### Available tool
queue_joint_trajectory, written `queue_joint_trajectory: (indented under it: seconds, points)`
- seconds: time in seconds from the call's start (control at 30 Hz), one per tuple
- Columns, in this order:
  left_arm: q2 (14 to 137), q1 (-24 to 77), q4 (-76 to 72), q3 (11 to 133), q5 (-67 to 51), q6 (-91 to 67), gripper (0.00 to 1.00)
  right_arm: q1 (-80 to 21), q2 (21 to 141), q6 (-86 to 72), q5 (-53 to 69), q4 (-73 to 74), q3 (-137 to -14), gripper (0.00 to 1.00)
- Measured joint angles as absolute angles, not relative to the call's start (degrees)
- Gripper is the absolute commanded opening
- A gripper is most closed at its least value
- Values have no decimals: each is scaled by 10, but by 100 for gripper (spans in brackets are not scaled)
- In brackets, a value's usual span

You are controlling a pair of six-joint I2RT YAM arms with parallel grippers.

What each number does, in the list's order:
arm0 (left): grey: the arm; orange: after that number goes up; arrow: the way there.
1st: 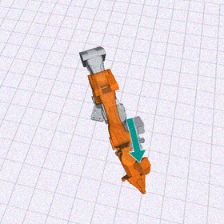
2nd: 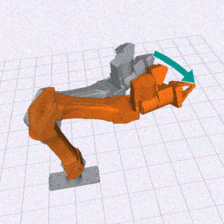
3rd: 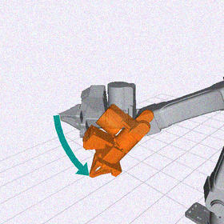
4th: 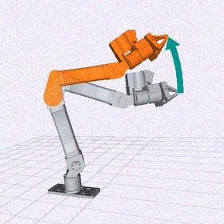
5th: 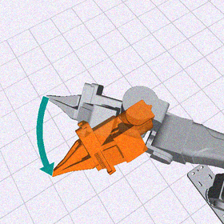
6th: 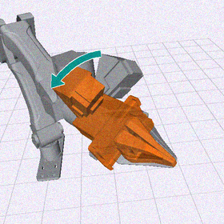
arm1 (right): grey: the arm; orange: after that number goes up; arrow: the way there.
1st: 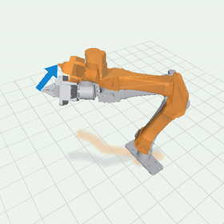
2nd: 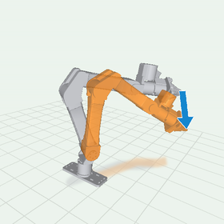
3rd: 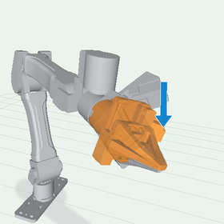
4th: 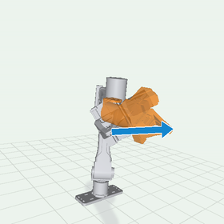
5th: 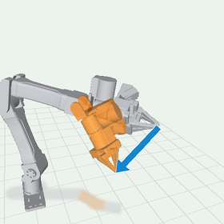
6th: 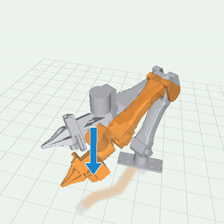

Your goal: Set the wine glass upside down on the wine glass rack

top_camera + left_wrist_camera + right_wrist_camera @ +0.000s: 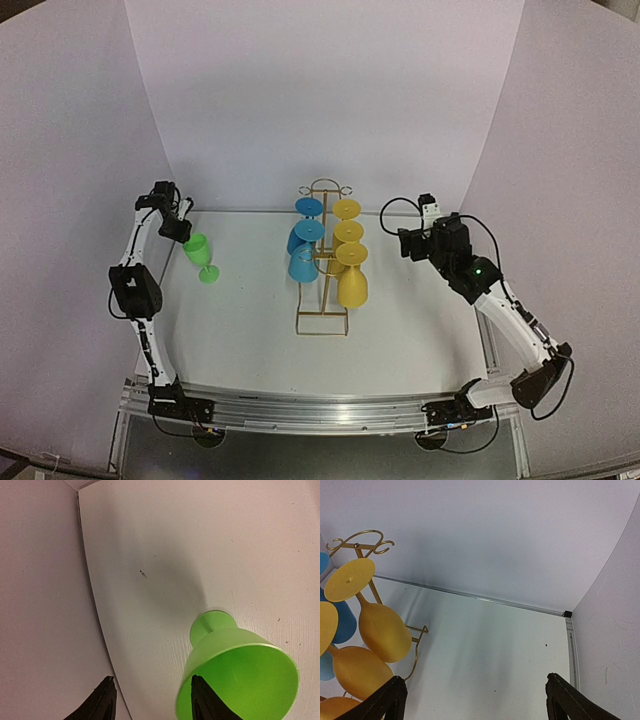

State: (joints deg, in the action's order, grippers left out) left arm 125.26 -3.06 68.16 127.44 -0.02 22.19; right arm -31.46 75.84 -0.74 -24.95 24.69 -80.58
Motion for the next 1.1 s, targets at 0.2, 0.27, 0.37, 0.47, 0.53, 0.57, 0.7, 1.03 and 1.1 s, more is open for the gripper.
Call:
queue_joint_trajectory:
  seconds: [0.2, 0.27, 0.37, 0.47, 0.53, 0.57, 0.7, 1.03, 1.1]
  points:
    - [1259, -30, 696, 1269, -20, 210, 5, -315, 755, -10, -249, 250, -806, 91]
    - [1259, -30, 696, 1264, -26, 208, 0, -315, 755, -10, -248, 250, -806, 91]
    - [1258, -30, 696, 1261, -37, 205, 0, -315, 755, -11, -246, 250, -806, 91]
    - [1253, -29, 694, 1254, -44, 206, 0, -315, 755, -11, -245, 251, -806, 91]
    - [1245, -28, 691, 1242, -46, 208, 0, -315, 755, -13, -244, 251, -806, 92]
    - [1241, -27, 690, 1236, -47, 210, 0, -315, 755, -14, -243, 251, -806, 92]
    - [1185, -17, 646, 1175, -47, 226, 0, -315, 755, -32, -236, 254, -810, 94]
    - [712, 155, 100, 742, -47, 450, 0, -318, 814, -136, -170, 282, -974, 95]
    - [667, 187, -8, 703, -49, 503, 0, -325, 834, -156, -154, 284, -1014, 94]
